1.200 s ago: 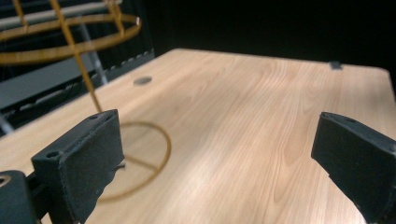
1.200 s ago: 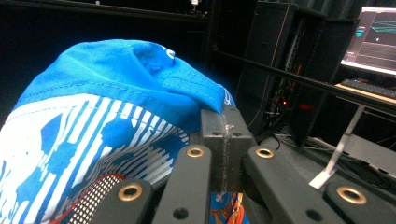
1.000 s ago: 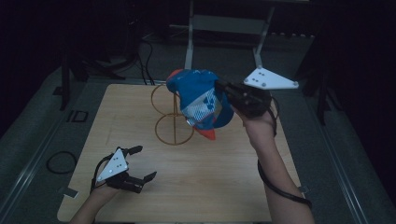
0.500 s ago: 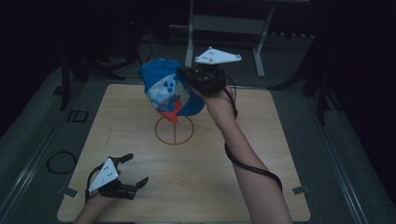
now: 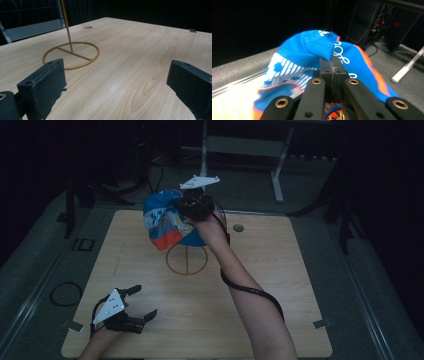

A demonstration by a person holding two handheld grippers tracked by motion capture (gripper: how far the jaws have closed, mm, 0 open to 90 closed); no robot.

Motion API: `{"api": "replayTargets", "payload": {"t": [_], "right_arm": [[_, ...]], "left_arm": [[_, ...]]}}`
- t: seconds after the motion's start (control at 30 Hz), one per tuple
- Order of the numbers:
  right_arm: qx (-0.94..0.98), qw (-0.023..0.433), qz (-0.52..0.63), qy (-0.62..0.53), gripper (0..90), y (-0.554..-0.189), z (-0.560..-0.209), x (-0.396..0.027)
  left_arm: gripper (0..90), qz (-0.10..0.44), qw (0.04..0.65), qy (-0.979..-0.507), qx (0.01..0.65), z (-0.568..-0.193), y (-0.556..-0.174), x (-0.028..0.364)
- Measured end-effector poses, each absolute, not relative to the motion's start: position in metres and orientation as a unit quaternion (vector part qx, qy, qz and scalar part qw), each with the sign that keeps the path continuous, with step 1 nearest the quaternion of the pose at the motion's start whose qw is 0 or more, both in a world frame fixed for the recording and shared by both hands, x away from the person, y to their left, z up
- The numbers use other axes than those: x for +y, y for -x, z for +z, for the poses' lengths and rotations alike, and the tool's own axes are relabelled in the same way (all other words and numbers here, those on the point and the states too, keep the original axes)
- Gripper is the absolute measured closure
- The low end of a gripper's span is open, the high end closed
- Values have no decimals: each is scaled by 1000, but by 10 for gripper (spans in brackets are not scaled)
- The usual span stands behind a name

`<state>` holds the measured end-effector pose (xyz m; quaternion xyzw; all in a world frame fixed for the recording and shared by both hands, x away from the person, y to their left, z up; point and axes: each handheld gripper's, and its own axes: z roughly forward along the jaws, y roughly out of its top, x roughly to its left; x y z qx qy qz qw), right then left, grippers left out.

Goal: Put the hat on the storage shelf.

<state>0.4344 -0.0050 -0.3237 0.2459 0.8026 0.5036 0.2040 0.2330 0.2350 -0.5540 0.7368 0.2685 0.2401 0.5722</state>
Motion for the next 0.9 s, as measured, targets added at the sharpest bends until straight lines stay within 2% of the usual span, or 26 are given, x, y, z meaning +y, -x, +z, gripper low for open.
{"api": "replayTargets", "payload": {"t": [0.4,0.9], "right_arm": [[797,198,499,-276,900,-442,-343,-30],[779,158,534,-288,895,-429,-370,-65]], "left_arm": [[26,233,575,-736,271,-556,-234,235],[27,226,574,-739,271,-558,-235,233]]}}
